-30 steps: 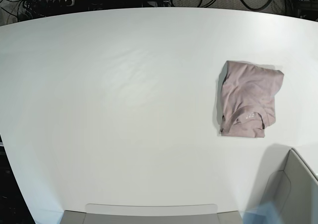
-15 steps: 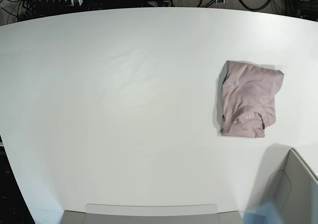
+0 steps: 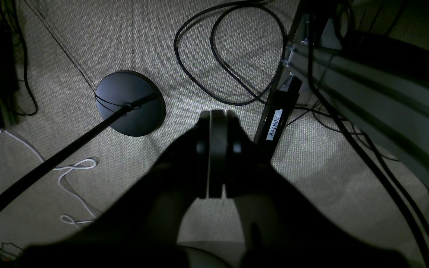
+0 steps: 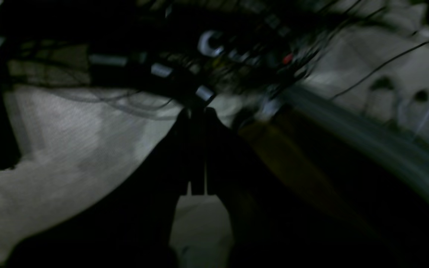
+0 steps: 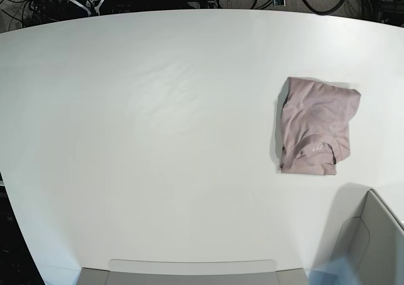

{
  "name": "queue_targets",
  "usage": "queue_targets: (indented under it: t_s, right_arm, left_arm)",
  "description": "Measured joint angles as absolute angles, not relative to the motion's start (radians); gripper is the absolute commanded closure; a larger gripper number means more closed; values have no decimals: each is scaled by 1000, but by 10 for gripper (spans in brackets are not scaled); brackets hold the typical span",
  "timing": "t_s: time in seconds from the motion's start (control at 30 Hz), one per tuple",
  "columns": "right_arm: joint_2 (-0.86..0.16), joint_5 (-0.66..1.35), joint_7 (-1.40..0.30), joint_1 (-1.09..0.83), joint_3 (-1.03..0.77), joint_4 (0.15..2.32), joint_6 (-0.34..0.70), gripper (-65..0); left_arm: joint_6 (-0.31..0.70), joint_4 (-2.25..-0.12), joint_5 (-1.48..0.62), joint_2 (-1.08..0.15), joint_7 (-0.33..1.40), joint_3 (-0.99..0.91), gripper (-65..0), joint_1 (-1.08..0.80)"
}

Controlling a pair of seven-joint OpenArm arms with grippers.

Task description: Fold the T-shirt properly

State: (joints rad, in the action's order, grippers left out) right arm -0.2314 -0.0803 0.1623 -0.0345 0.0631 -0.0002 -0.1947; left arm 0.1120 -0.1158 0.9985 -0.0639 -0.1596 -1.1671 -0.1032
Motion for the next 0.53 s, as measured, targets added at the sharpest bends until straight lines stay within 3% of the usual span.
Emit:
queue_targets:
  t_s: [0.27,0.53]
  right_arm:
    - [-206,-144,154,-23,67,-3,-199,0]
    - [-171,-344,98,24,103,-1,-472,0]
  left_arm:
    - [112,-116,998,-64,-160,-1167,0,-103]
    - [112,-116,995,-65,-162,-1167,0,-65]
